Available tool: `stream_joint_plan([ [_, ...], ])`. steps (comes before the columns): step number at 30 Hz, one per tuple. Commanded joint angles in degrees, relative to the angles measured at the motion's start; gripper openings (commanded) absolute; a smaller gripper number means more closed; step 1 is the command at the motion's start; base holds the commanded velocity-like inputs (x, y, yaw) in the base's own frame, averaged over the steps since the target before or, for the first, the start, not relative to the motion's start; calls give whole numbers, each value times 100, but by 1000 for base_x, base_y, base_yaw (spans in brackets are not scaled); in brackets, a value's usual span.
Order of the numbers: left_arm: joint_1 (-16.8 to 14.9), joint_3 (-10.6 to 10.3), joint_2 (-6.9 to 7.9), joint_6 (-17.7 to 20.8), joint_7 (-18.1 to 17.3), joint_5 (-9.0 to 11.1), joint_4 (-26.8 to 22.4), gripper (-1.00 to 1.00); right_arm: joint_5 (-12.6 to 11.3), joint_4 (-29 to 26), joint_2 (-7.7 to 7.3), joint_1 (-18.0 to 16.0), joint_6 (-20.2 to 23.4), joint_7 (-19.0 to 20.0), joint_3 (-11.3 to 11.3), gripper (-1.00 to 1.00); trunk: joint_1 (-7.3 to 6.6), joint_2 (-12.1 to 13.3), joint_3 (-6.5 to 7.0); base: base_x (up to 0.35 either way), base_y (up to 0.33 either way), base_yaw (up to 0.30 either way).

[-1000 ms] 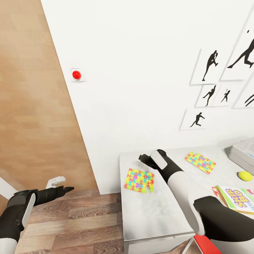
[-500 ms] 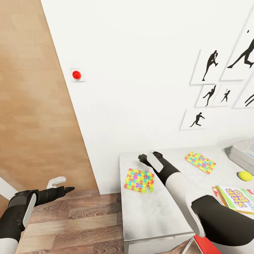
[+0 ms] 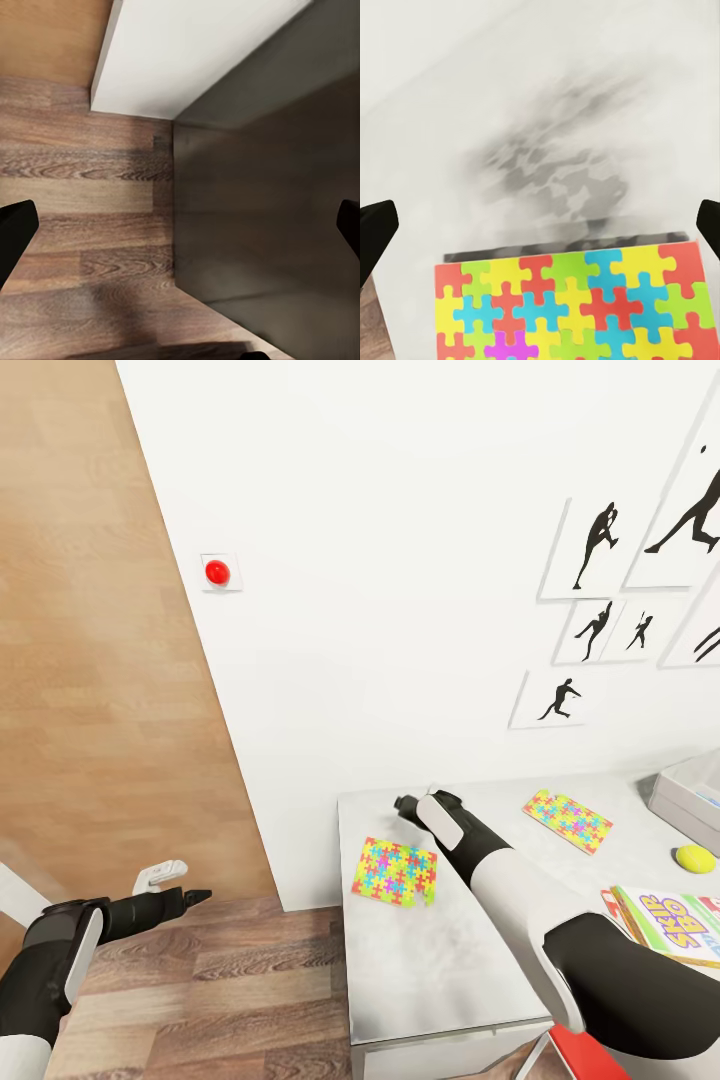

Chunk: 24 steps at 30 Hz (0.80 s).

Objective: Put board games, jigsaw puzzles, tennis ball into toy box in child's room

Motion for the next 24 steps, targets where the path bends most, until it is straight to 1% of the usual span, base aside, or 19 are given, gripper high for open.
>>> stream_joint_plan([
  [1, -6, 10, -1, 44, -16, 10, -3, 100, -34, -8, -6, -8, 1, -42, 43, 100, 4, -12, -12, 0, 0, 0],
  [7, -6, 10, -7, 40, -16, 11, -1, 100, -34, -8, -10, -8, -80, -45, 51, 100, 4, -12, -12, 0, 0, 0],
  [24, -6, 10, -2, 39, -16, 10, 0, 100, -25, 9, -17, -7, -121, -45, 56, 100, 4, -12, -12, 0, 0, 0],
])
